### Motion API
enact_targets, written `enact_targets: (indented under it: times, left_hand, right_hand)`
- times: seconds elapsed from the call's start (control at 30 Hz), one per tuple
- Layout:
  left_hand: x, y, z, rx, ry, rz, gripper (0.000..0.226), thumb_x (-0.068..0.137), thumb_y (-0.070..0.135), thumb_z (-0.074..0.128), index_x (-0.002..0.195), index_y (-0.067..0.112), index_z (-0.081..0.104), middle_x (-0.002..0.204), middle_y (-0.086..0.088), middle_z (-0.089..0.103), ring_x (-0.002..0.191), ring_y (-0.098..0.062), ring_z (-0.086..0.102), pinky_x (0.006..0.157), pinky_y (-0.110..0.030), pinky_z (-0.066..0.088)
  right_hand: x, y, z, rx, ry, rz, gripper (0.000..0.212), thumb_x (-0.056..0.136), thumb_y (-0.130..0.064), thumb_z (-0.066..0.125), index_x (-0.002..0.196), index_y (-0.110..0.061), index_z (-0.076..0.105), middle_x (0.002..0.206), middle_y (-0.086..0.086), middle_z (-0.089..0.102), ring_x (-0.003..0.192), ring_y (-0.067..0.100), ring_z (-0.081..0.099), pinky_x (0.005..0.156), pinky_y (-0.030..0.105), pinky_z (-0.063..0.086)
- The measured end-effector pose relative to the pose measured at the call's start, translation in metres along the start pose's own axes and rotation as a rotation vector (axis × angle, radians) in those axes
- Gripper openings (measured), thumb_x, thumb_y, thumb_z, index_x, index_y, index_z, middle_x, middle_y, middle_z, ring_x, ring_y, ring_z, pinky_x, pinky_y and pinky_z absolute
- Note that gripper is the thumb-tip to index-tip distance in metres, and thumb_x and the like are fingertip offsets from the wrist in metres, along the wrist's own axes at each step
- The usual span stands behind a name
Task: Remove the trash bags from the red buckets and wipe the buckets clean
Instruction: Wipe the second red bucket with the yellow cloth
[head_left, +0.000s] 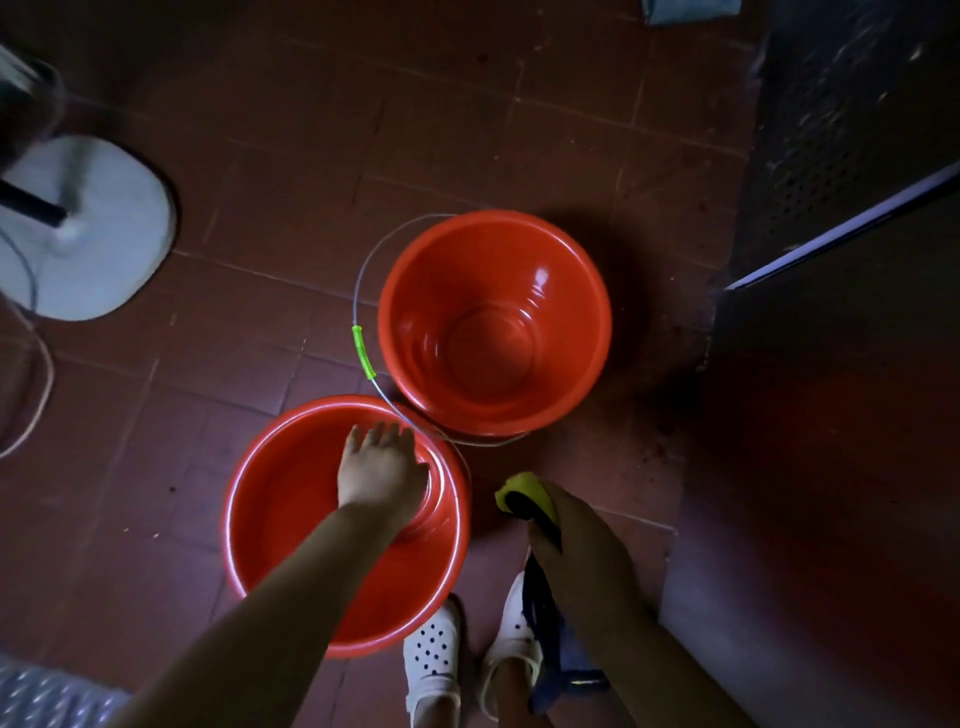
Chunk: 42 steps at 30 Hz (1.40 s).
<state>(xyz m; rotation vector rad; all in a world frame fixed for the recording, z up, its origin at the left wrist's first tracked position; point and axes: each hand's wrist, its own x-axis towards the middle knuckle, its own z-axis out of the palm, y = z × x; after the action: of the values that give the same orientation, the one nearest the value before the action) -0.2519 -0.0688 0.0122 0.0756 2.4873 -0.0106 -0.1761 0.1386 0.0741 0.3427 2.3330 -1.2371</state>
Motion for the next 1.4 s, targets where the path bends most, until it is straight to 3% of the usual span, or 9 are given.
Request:
enact_targets:
  times: [0.07,0.13,0.2,0.33,0.5,0.63,0.77,1.1,1.4]
  left_hand:
    - [-0.032,-0.026,0.007,-0.128,0.068,-0.111,0.039,0.088,0.037,0.048,0.123,0.020,0.055,0.127,-0.005,0.058,0.122,-0.024,0.048,0.102,-0.034,0.031]
    - [-0.065,-0.051,0.025,-0.239,0.004,-0.263,0.035,0.089,0.035,0.050,0.120,0.019,0.054,0.118,-0.007,0.061,0.111,-0.028,0.054,0.091,-0.035,0.040]
    - [-0.092,-0.073,0.053,-0.321,-0.101,-0.451,0.045,0.088,0.034,0.056,0.127,0.013,0.046,0.122,-0.012,0.056,0.113,-0.033,0.052,0.090,-0.039,0.042]
    - [-0.121,-0.093,0.111,-0.629,-0.136,-0.881,0.060,0.081,0.024,0.069,0.123,-0.004,0.037,0.125,-0.028,0.044,0.118,-0.045,0.043,0.096,-0.051,0.037]
    - [-0.114,-0.099,0.155,-1.063,-0.111,-1.183,0.040,0.082,0.004,0.065,0.110,-0.010,0.041,0.121,-0.037,0.052,0.113,-0.047,0.053,0.092,-0.046,0.042]
    - [-0.115,-0.106,0.166,-1.116,-0.030,-1.223,0.031,0.078,0.003,0.057,0.106,-0.010,0.055,0.108,-0.033,0.061,0.101,-0.045,0.060,0.087,-0.048,0.049]
    - [-0.138,-0.114,0.132,-1.174,0.155,-1.211,0.024,0.077,0.008,0.057,0.100,0.002,0.054,0.103,-0.027,0.063,0.098,-0.043,0.060,0.085,-0.043,0.046]
    - [-0.282,-0.172,-0.014,-0.973,0.334,-1.027,0.015,0.081,0.011,0.057,0.094,0.006,0.052,0.097,-0.025,0.065,0.092,-0.042,0.061,0.074,-0.039,0.043]
    - [-0.399,-0.172,-0.172,-0.955,0.676,-0.783,0.013,0.076,0.011,0.060,0.081,0.006,0.049,0.071,-0.013,0.056,0.077,-0.038,0.056,0.061,-0.033,0.032]
  right_hand:
    - [-0.004,-0.011,0.005,-0.056,-0.019,-0.022,0.065,0.083,-0.009,0.058,0.108,-0.068,0.048,0.116,-0.037,0.055,0.111,-0.017,0.047,0.090,0.001,0.031]
    - [-0.007,-0.019,0.013,-0.125,-0.050,-0.036,0.052,0.085,-0.013,0.058,0.118,-0.053,0.052,0.120,-0.028,0.057,0.113,-0.006,0.052,0.092,0.013,0.038]
    - [-0.008,-0.023,0.024,-0.201,-0.075,-0.031,0.045,0.086,-0.018,0.059,0.126,-0.039,0.053,0.124,-0.014,0.060,0.115,0.009,0.054,0.092,0.026,0.043]
    - [-0.005,-0.023,0.052,-0.314,-0.112,-0.069,0.041,0.088,-0.020,0.060,0.128,-0.028,0.055,0.118,-0.004,0.064,0.109,0.016,0.058,0.080,0.024,0.041]
    - [0.000,-0.020,0.090,-0.439,-0.189,-0.104,0.043,0.088,-0.022,0.061,0.130,-0.019,0.053,0.118,0.003,0.064,0.108,0.022,0.059,0.088,0.031,0.045]
    - [-0.003,-0.024,0.115,-0.590,-0.261,-0.124,0.049,0.089,-0.029,0.058,0.137,-0.024,0.047,0.121,0.004,0.062,0.107,0.024,0.059,0.087,0.031,0.047]
    - [-0.021,-0.051,0.120,-0.665,-0.299,-0.156,0.048,0.089,-0.030,0.057,0.135,-0.026,0.047,0.121,0.002,0.062,0.107,0.025,0.059,0.085,0.032,0.047]
    - [-0.114,-0.193,0.086,-0.858,-0.359,-0.347,0.050,0.094,-0.033,0.050,0.141,-0.028,0.035,0.133,-0.001,0.052,0.116,0.024,0.052,0.087,0.034,0.045]
    - [-0.227,-0.317,0.003,-0.972,-0.223,-0.521,0.049,0.094,-0.031,0.048,0.140,-0.026,0.033,0.139,-0.003,0.047,0.122,0.025,0.046,0.088,0.039,0.045]
